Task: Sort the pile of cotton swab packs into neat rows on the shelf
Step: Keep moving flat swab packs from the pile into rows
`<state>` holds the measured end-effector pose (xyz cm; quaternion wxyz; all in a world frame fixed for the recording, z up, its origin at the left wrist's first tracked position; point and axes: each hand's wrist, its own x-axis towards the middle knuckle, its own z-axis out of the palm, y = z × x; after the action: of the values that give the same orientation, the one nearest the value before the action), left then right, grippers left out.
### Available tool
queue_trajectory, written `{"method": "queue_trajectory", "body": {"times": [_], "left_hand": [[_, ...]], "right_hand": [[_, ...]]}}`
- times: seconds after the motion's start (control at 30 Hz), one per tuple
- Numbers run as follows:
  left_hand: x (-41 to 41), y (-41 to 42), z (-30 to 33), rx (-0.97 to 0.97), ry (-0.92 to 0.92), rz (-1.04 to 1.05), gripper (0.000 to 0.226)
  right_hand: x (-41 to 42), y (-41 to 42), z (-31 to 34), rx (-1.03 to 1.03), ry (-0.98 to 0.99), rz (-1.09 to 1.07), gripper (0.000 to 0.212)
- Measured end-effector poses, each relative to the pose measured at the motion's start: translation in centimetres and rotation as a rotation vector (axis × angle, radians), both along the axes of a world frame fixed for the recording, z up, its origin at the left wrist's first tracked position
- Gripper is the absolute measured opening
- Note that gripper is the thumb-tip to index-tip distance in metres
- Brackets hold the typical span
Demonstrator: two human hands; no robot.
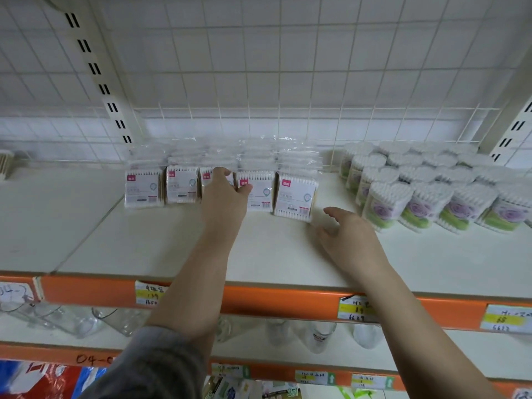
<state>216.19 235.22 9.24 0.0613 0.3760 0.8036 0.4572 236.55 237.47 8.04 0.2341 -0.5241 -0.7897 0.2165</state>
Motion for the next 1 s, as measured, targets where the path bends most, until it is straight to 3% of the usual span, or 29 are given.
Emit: {"method": "queue_trajectory", "body": {"times": [0.2, 0.6, 1.0], "left_hand": [[0.8, -0.5, 0.0, -0.020, -0.009, 0.065, 0.054], [1.5, -5.8, -0.6, -0.159, 0.063, 0.161, 0.032], [-8.0, -16.3, 0.3, -0.173, 0.089, 0.266, 0.030]], "right_hand": [[0.7, -0.4, 0.3, -0.005, -0.032, 0.065, 0.050], [1.2, -2.1, 1.0, -0.026, -0.193, 0.255, 0.037], [-7.7, -8.4, 2.2, -0.002, -0.219, 0.325, 0.049]]}}
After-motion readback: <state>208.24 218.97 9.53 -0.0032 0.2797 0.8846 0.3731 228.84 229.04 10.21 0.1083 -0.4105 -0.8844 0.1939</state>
